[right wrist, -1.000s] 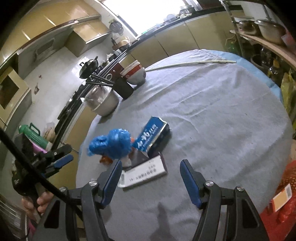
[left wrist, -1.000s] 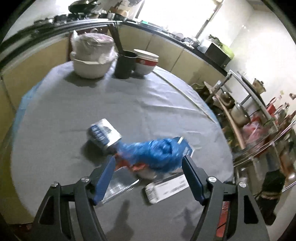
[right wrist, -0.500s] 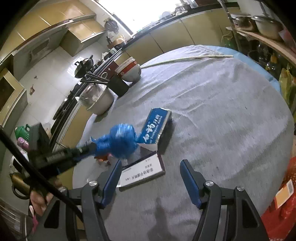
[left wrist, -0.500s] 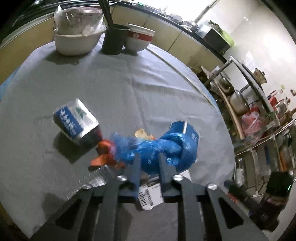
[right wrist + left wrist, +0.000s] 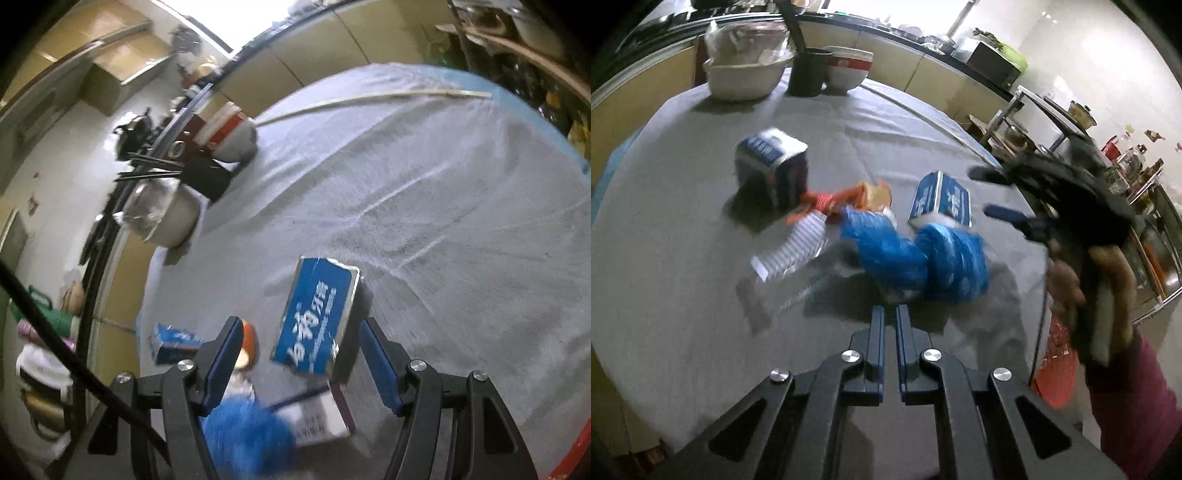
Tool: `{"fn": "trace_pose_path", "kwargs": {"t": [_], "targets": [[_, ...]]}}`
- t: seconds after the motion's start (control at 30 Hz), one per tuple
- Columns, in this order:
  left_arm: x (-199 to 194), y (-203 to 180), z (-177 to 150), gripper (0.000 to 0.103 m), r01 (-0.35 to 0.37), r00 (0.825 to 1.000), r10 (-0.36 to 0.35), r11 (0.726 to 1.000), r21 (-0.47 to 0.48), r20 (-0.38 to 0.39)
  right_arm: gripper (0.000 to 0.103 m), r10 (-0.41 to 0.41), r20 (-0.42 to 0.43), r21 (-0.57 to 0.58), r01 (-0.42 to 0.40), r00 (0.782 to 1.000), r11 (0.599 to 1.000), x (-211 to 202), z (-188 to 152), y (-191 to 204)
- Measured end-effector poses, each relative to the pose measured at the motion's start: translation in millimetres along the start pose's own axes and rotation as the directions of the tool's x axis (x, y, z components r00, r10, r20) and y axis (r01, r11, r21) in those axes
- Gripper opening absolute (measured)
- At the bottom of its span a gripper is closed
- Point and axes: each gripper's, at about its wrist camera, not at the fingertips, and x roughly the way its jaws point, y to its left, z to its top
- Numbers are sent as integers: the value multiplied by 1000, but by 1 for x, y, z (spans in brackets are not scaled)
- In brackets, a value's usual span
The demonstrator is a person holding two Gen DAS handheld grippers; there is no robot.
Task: Collect trash
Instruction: 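Grasp the blue plastic bag with the left gripper while the right gripper grasps the blue toothpaste box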
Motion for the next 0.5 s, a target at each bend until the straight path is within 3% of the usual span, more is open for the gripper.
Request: {"fn": "trace_pose_path", "kwargs": {"t": [0.17,0.23,0.3,0.33,0.43,0.5], "targets": [[-8,7,-9,8,-39,999,39,999,6,4,69,-139,-58,-22,138,989,990,41,9,15],[-8,11,-6,17,-26,1000,26,999,-24,-8,68,-182,-72,-34,180,981,983,54,9,19],[-8,15,-4,47,-19,1000,18,998,-57,-13,61,-218,-92,-63,213,972,975,65,7,23],[-8,16,-4,53,-17,1000,17,998,-68,-11,60,-233,-103,-80,226,967,971,68,6,24],[-11,19,-6,57,-2,1000,2,995,-102,-8,58,-249,-73,-145,237,966,961,64,2,24],[-8,23,-6,61,8,1000,-11,991,-136,-22,58,-197,-31,-142,191,980,971,49,2,20]]}}
